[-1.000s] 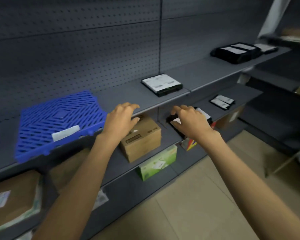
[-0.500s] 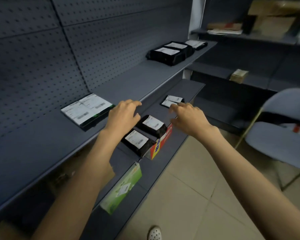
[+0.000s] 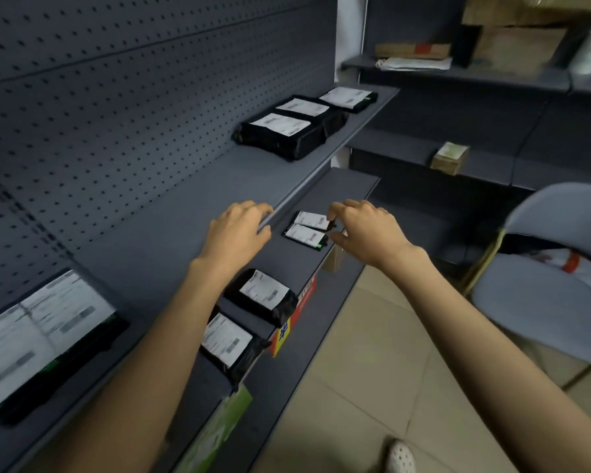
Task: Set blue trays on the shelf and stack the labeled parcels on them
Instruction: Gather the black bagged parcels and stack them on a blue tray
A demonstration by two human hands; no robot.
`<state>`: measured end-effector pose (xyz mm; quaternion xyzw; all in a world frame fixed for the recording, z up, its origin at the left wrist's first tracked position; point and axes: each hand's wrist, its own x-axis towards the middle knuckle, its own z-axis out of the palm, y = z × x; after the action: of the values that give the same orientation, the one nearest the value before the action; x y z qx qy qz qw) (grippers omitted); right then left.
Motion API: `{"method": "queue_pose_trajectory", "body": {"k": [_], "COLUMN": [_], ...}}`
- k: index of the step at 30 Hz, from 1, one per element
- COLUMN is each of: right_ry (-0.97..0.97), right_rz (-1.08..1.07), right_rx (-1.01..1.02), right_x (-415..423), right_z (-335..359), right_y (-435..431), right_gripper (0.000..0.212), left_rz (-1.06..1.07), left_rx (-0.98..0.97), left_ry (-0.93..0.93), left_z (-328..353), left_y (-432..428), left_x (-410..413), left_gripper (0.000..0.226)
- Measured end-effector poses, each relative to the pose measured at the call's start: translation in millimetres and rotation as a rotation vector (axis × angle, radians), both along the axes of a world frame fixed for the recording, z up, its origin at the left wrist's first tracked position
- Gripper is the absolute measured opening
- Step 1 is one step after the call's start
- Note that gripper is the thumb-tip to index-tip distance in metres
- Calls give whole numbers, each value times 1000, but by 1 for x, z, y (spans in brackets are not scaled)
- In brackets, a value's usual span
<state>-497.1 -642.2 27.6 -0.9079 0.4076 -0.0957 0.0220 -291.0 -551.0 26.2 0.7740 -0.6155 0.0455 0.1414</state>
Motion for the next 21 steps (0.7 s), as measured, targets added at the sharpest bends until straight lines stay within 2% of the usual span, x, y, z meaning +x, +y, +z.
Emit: {"method": "queue_pose_trajectory", "body": {"k": [13, 21], "right_ry": [64, 56], "right_rz": [178, 315], "right_rx": [-30, 20], "right_x": [-42, 2], "right_z": [13, 11], "right_y": [-265, -367], "right_gripper": [33, 33], "left_rz": [196, 308], "left_rx": [-10, -46], "left_ry": [35, 49], "left_z": [2, -2], "left_y": [-223, -308], "left_x": [-55, -42], "left_gripper": [41, 40]}}
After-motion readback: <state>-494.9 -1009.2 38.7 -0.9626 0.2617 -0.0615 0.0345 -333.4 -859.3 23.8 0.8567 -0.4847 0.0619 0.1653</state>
